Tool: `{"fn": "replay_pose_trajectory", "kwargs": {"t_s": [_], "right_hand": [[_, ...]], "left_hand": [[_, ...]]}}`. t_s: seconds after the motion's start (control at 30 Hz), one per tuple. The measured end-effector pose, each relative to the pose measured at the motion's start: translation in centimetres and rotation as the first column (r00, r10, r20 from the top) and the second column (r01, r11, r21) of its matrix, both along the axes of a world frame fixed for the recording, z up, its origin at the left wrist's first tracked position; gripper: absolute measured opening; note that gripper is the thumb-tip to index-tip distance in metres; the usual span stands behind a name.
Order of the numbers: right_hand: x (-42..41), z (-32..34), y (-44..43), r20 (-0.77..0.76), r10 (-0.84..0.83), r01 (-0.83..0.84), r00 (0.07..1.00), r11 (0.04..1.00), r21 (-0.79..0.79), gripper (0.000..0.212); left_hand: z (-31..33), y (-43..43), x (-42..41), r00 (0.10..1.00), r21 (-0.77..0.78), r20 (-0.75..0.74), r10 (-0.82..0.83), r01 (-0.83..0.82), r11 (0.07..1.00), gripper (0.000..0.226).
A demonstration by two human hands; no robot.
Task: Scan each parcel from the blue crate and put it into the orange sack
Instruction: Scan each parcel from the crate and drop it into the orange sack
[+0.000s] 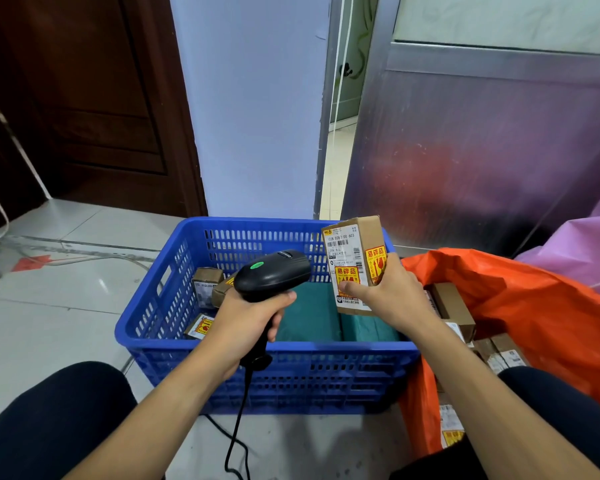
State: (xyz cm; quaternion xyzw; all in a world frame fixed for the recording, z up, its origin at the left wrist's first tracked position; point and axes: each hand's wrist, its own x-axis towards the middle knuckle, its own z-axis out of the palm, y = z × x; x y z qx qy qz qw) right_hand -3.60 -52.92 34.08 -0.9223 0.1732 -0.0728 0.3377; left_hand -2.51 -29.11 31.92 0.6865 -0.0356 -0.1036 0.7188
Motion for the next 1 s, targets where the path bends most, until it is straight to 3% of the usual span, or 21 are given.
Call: {"fn": "replay_pose_trajectory", "kwargs": {"t_s": [0.5, 0.73, 1.0], "right_hand": [[-0.6, -0.2, -0.5, -0.017, 0.02, -0.019, 1.0, 0.999, 0.04, 0.055], [-2.5, -0.5, -2.4, -0.022, 0.002, -0.003, 1.0, 0.999, -0.051, 0.059], [-5.3, -0.6, -7.6, 0.021, -0.213, 0.213, 0.977, 0.977, 0.009, 0.062]], "left_hand": [[0.2, -0.3, 0.2, 0.999, -0.066, -0.005, 0.045, -0.045, 0.997, 0.012], [0.5, -1.8, 0.5, 1.0, -0.107, 0.006, 0.023, -0.022, 0.994, 0.015], [0.1, -4.8, 0.6, 1.0, -0.094, 0.008, -0.008, 0.009, 0.996, 0.013]]}}
